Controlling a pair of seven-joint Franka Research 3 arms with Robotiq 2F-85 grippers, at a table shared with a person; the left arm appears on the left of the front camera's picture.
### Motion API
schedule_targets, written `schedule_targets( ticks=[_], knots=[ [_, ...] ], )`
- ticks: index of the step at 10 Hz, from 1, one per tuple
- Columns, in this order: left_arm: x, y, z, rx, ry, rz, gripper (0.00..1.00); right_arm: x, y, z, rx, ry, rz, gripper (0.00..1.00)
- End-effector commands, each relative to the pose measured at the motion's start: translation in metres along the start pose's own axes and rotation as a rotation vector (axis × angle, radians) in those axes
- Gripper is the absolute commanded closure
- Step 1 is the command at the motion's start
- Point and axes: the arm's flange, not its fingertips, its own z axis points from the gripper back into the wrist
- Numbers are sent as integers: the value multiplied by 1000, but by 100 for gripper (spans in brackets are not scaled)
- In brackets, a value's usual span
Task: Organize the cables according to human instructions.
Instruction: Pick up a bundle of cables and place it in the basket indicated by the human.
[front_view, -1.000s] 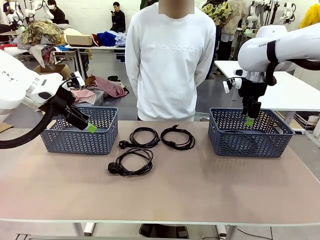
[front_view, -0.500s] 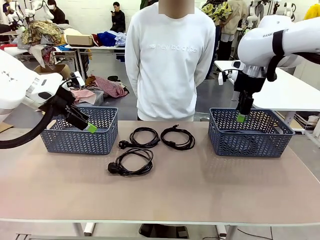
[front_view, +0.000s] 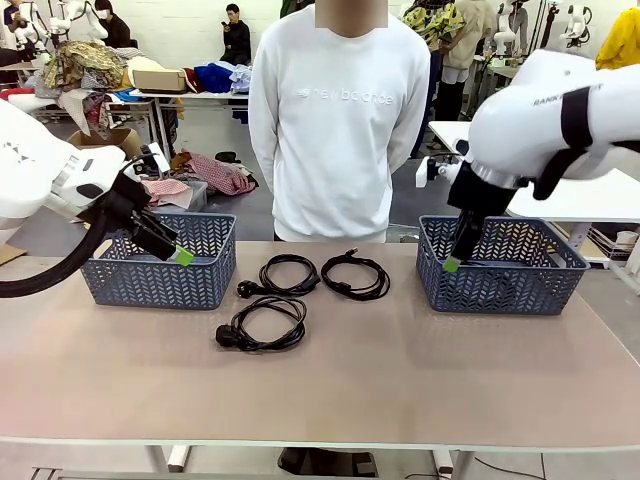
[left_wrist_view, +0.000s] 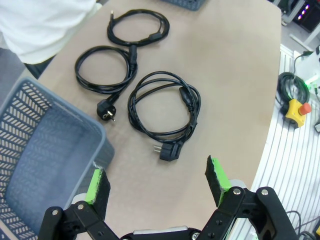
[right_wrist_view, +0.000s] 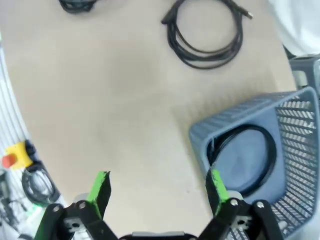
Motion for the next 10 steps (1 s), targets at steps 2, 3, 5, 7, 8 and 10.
schedule_targets(
  ticks=[2, 3, 5, 7, 8, 10],
  knots=[
    [-1, 1, -1, -14, -18, -15, 0, -9, 38, -24, 11, -124, 4, 0],
    [-1, 1, -1, -14, -18, -15, 0, -10, 45, -27, 38, -149, 9, 0],
    [-1, 1, -1, -14, -18, -15, 0, -3, 40, -26, 19, -82, -13, 0],
    [-1, 1, -1, -14, -18, -15, 0, -3, 40, -26, 19, -82, -13, 0],
    [-1, 1, -1, -14, -18, -15, 0, -3, 40, -26, 19, -82, -13, 0],
    [-1, 1, -1, -14, -18, -15, 0, -3, 40, -26, 19, -82, -13, 0]
  ],
)
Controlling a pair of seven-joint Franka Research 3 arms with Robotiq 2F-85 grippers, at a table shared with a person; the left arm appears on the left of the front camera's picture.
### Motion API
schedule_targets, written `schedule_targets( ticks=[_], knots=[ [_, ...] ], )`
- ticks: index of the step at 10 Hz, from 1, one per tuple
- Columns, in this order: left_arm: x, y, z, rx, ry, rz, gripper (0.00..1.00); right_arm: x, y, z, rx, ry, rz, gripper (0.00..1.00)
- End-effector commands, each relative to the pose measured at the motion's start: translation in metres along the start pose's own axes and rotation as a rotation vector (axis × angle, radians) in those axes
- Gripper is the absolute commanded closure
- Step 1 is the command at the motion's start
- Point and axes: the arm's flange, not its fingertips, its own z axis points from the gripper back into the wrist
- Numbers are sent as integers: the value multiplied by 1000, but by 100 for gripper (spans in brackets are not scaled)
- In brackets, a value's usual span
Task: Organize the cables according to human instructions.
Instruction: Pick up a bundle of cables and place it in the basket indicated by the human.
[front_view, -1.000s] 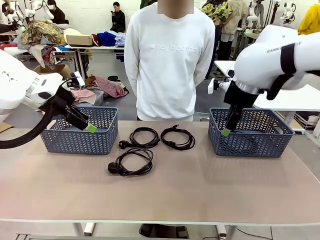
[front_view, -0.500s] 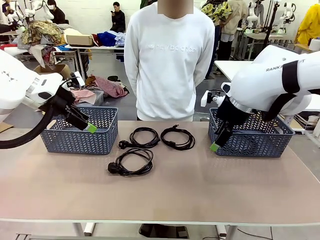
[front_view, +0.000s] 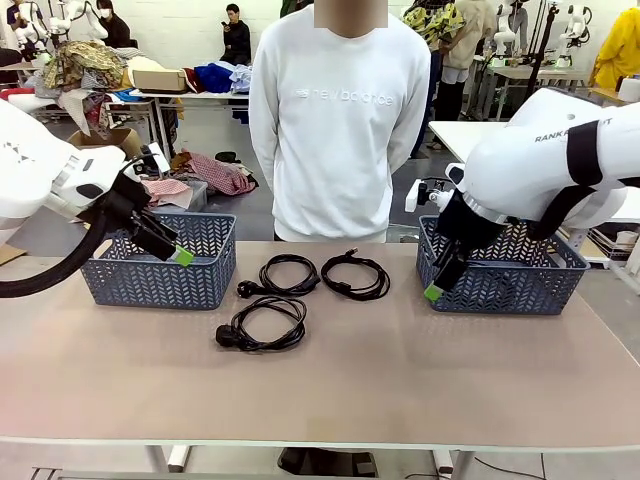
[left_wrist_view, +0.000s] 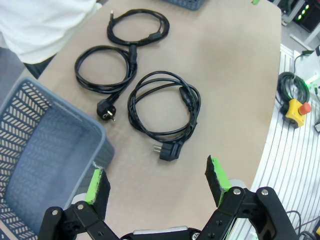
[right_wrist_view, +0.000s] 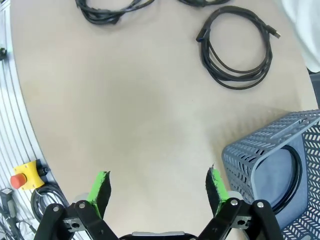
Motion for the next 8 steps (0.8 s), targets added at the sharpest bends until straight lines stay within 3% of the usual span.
schedule_targets(
  ticks=[1, 8],
  knots=[
    [-1, 1, -1, -14, -19, -15, 0, 3, -3, 2, -11, 7, -3, 0],
    [-1, 1, -1, -14, -19, -15, 0, 3, -3, 2, -11, 7, -3, 0]
  ],
)
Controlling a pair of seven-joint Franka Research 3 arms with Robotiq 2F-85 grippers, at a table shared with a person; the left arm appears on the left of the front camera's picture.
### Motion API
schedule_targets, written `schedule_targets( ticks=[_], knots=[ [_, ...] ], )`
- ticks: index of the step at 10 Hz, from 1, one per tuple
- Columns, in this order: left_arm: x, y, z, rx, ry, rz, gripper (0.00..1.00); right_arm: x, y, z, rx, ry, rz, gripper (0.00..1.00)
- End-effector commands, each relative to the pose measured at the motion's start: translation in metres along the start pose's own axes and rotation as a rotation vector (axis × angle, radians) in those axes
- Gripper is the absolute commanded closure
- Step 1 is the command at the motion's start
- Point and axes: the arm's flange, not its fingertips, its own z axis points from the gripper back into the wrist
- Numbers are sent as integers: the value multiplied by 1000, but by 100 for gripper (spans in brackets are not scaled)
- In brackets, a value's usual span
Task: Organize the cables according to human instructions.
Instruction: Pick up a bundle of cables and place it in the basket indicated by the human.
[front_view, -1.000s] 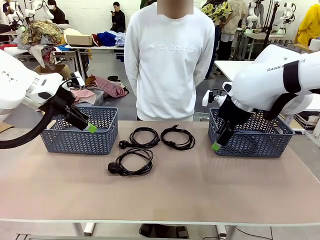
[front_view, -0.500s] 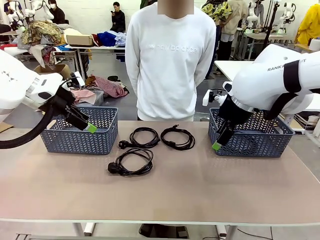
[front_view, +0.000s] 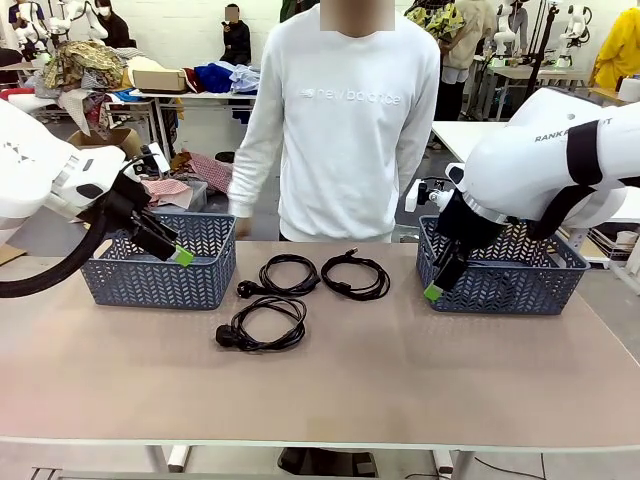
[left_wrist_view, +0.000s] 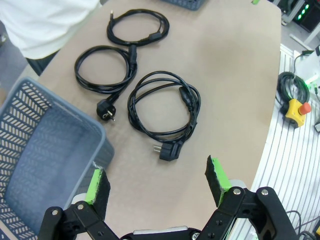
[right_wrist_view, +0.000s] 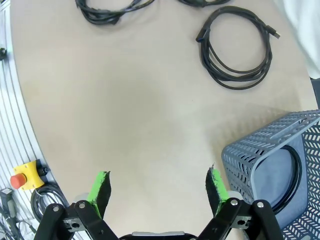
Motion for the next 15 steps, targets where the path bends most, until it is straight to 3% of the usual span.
schedule_targets(
  ticks=[1, 15],
  knots=[
    [-1, 1, -1, -13, -19, -14, 0, 3, -3, 1, -11, 7, -4, 0],
    [0, 0, 0, 0, 0, -1, 0, 3, -3, 1, -11, 7, -4, 0]
  ],
)
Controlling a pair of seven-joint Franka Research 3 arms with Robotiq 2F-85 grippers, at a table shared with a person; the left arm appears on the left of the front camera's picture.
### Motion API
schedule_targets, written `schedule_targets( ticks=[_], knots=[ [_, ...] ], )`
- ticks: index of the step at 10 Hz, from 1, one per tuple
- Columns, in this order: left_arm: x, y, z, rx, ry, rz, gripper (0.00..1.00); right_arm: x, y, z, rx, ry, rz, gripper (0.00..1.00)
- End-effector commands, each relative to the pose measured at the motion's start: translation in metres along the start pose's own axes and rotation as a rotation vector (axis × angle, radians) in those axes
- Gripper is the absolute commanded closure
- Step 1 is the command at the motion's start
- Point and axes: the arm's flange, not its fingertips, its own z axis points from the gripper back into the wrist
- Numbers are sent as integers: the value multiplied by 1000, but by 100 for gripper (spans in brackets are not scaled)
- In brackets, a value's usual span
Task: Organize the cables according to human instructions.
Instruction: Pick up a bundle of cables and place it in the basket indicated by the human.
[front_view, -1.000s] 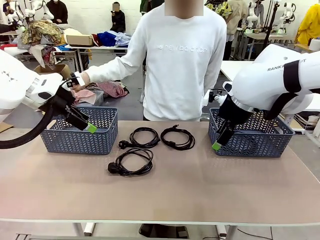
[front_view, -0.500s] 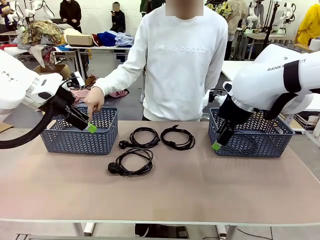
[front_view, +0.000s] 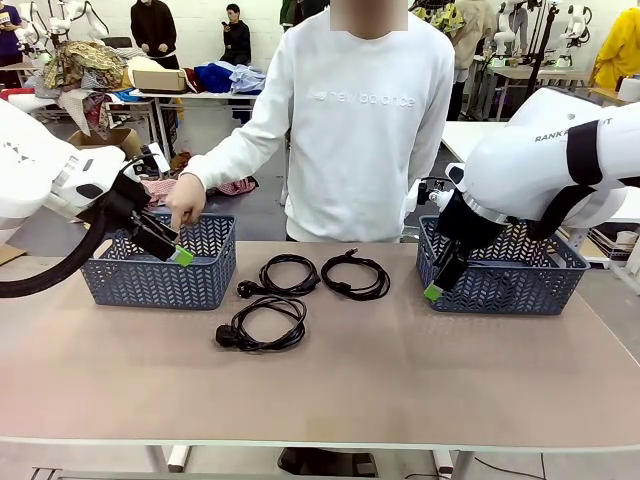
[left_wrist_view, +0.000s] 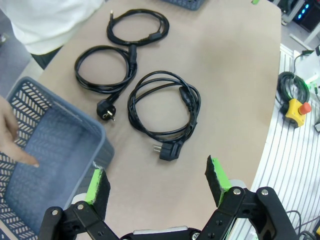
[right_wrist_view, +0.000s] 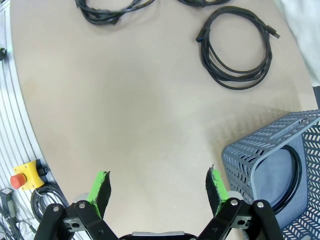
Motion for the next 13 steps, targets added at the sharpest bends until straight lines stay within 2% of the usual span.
schedule_targets(
  ticks=[1, 5, 7, 11, 13],
  knots=[
    [10, -6, -7, 36, 44, -94, 0, 3, -3, 1, -11, 7, -4, 0],
    [62, -27, -52, 40, 187, -348, 0, 3, -3, 1, -11, 7, -4, 0],
    [83, -48, -87, 5, 269, -469, 0, 3, -3, 1, -11, 7, -4, 0],
    [83, -76, -139, -111, 458, -562, 0, 3, -3, 1, -11, 7, -4, 0],
    [74, -80, -156, -139, 511, -568, 0, 3, -3, 1, -11, 7, -4, 0]
  ],
)
